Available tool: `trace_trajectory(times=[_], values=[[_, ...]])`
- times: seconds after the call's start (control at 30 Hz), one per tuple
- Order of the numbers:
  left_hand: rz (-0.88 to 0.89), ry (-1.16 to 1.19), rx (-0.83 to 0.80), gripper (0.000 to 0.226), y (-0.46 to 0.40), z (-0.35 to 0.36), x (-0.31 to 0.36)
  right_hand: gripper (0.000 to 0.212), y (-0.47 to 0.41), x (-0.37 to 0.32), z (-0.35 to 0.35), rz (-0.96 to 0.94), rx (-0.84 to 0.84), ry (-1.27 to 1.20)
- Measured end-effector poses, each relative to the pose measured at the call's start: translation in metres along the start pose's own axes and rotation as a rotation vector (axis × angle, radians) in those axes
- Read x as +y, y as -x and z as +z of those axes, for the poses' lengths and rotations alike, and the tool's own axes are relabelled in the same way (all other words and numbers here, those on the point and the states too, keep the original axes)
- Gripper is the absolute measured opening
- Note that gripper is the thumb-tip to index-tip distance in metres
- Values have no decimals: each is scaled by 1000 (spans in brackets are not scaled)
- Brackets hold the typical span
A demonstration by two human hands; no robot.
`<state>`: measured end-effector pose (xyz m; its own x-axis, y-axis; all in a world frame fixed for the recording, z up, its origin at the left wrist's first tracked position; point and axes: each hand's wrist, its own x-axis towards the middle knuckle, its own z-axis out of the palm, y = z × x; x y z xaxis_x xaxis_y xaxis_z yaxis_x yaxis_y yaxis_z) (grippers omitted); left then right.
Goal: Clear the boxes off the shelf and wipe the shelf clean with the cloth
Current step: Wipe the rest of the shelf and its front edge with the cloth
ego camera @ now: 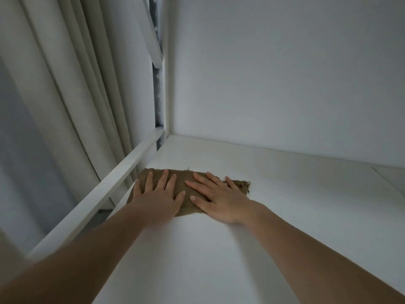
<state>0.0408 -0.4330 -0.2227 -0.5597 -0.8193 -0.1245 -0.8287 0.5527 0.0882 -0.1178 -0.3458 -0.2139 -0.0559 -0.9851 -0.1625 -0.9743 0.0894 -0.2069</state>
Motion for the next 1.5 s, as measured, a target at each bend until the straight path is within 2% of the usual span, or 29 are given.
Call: trace_trajectory(times=[0.5, 0.8, 1.33, 1.5], values=[[-12, -45, -34, 65, -119, -14, 39, 53, -71, 88, -29, -3, 31, 36], [-62, -24, -45, 63, -174, -21, 90, 52, -94, 151, -45, 14, 46, 37], [51, -35, -42, 65, -190, -9, 223, 50, -29, 271, -56, 105, 78, 34], [65, -24, -58, 64, -177, -5, 250, 51, -3, 285, -57, 147, 69, 35]])
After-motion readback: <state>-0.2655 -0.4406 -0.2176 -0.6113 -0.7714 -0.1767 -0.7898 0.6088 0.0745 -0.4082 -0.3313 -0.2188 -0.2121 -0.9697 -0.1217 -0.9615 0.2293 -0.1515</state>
